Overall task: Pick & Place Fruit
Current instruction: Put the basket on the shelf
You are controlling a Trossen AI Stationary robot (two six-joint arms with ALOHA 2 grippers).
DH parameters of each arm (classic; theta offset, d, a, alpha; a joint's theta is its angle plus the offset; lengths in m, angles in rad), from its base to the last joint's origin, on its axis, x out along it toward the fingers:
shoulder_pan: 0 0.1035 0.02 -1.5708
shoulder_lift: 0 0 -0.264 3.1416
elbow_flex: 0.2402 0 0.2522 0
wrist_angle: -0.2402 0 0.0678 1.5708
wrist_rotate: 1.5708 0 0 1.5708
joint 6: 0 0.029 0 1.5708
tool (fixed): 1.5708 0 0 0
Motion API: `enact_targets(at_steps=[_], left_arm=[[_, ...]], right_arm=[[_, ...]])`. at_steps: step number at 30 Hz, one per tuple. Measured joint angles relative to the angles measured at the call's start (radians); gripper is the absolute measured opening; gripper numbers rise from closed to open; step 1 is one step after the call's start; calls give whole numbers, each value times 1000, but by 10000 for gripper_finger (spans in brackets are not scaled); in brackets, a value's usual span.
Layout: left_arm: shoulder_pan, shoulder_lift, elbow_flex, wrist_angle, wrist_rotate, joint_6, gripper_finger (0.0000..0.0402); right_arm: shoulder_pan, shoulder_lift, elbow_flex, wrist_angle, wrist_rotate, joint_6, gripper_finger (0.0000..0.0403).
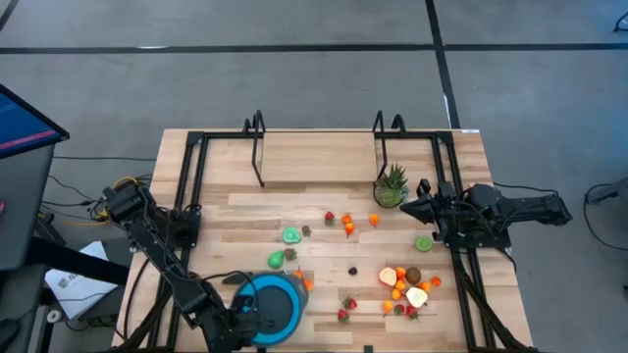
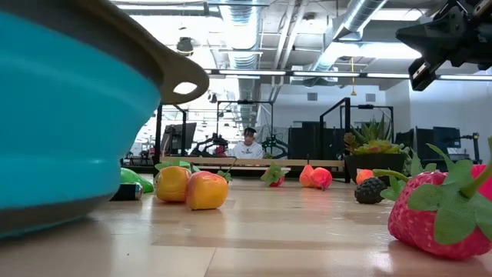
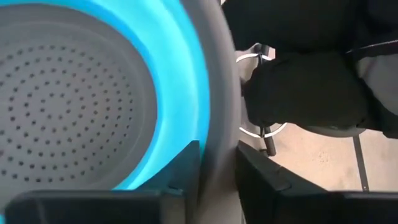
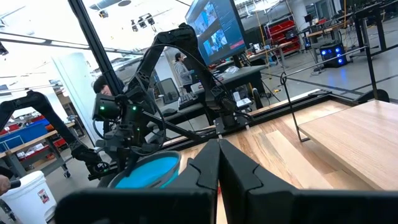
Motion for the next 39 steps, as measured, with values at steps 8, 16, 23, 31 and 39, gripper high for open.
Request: enact_targets(at_steps=[8,16,23,31,39], left_arm=[[1,-2,0,28,-2,1,54],[0,-2,0,41,0,0,43],[0,-29,0,41,-3,-1,42],[4,-161,0,38,-73,21,33],[18,-247,0,32,-150,78,6]], right_arm=[[0,0,0,0,0,-2,0],[0,0,0,0,0,-2,0],[0,0,0,0,0,-2,0],[0,0,0,0,0,-2,0],[0,0,0,0,0,0,0]])
